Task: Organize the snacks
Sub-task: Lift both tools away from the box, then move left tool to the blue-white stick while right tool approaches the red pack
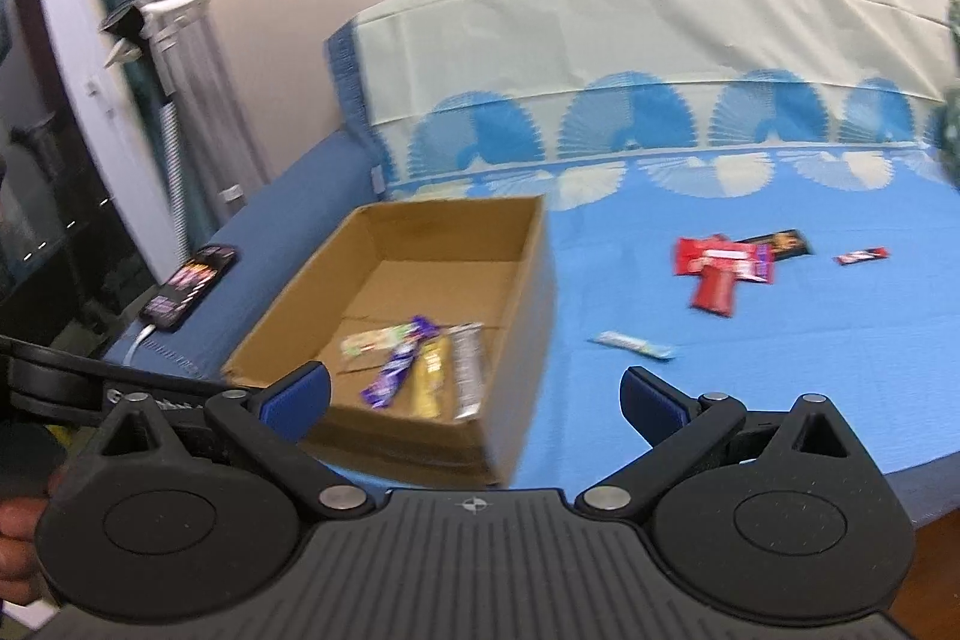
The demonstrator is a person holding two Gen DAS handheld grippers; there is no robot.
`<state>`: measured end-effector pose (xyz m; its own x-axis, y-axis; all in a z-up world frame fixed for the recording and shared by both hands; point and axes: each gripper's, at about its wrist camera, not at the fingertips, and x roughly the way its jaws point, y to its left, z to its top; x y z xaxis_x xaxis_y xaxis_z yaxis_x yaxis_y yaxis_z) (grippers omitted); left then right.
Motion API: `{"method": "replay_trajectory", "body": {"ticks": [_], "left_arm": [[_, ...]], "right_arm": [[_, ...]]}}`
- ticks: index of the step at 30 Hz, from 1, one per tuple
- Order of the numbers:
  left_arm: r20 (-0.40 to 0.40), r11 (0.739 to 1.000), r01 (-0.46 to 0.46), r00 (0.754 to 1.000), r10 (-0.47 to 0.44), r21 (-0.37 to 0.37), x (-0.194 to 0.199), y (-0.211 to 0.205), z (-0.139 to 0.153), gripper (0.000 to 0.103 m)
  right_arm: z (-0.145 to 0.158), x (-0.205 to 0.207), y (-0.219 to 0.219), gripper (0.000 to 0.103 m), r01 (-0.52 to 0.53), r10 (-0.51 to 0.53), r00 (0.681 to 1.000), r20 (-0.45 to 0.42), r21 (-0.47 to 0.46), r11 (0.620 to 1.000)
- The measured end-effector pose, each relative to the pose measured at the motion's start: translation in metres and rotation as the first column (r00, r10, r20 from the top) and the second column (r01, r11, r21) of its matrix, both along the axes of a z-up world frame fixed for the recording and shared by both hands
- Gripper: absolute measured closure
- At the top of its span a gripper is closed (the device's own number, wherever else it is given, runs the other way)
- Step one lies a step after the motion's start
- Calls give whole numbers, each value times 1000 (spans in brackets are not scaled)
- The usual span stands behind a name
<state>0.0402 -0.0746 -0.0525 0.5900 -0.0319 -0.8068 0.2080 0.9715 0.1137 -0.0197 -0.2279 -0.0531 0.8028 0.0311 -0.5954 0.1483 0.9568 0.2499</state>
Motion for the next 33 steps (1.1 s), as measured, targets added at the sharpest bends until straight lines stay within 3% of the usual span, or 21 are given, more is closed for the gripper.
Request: {"method": "replay_trajectory", "body": {"ticks": [6,13,19,24,33], "left_arm": [[-65,997,75,995,-76,-19,25,-63,-7,0],[-141,984,178,974,-176,1,57,-149,-37,0],[-236,992,124,964,-124,-15,107,-203,-77,0],[-292,1000,7,957,0,22,157,-239,-123,0],[-394,982,-179,900,189,62,233,-270,-206,0]], "right_arm": [[-14,-9,-64,1,153,-153,988,-24,10,988],[-38,-11,-147,1,322,-320,944,-83,15,946],[-70,11,-209,1,408,-401,905,-144,22,913],[-93,36,-235,1,425,-415,892,-179,19,905],[-154,122,-284,1,417,-387,882,-268,66,906]]}}
